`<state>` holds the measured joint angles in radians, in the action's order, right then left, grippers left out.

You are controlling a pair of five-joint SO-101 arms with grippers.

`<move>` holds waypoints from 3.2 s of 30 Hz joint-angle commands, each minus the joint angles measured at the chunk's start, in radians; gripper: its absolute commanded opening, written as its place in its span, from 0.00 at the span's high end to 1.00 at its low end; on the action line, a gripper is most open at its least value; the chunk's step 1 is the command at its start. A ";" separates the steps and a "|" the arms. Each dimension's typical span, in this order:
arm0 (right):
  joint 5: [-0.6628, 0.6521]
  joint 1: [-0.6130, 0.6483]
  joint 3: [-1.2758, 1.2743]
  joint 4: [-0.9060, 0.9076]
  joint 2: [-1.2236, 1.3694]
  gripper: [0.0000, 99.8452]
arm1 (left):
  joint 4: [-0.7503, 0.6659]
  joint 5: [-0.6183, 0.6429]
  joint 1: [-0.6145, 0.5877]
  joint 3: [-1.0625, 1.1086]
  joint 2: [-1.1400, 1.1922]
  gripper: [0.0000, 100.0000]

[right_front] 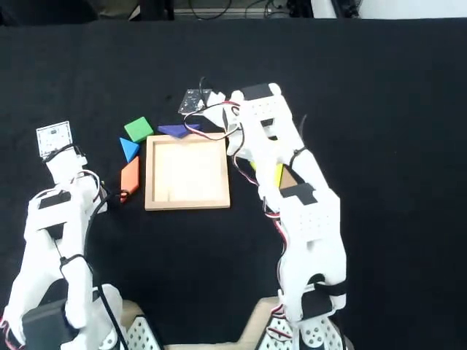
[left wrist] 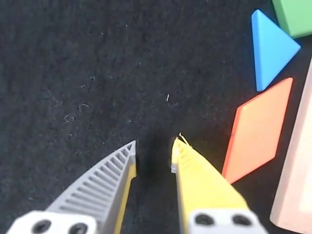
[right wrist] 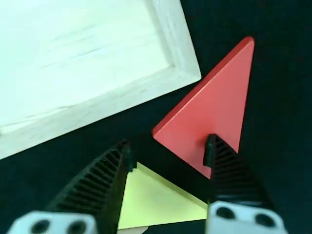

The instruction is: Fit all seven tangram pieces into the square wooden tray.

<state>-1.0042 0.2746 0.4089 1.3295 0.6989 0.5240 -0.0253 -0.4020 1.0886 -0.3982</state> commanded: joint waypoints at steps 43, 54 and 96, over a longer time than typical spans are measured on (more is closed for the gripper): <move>-0.046 -0.023 0.510 0.247 0.278 0.64 | -0.041 0.003 0.002 -0.008 -0.005 0.87; -0.046 0.009 0.532 0.222 0.288 0.64 | -0.043 0.003 -0.001 -0.010 -0.005 0.87; -0.048 0.005 0.786 0.439 -0.047 0.99 | -0.044 -0.002 0.001 -0.010 -0.003 0.87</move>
<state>-1.0687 0.2409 1.2912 1.7331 0.8508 0.4964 -0.0253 -0.4020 1.0886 -0.3982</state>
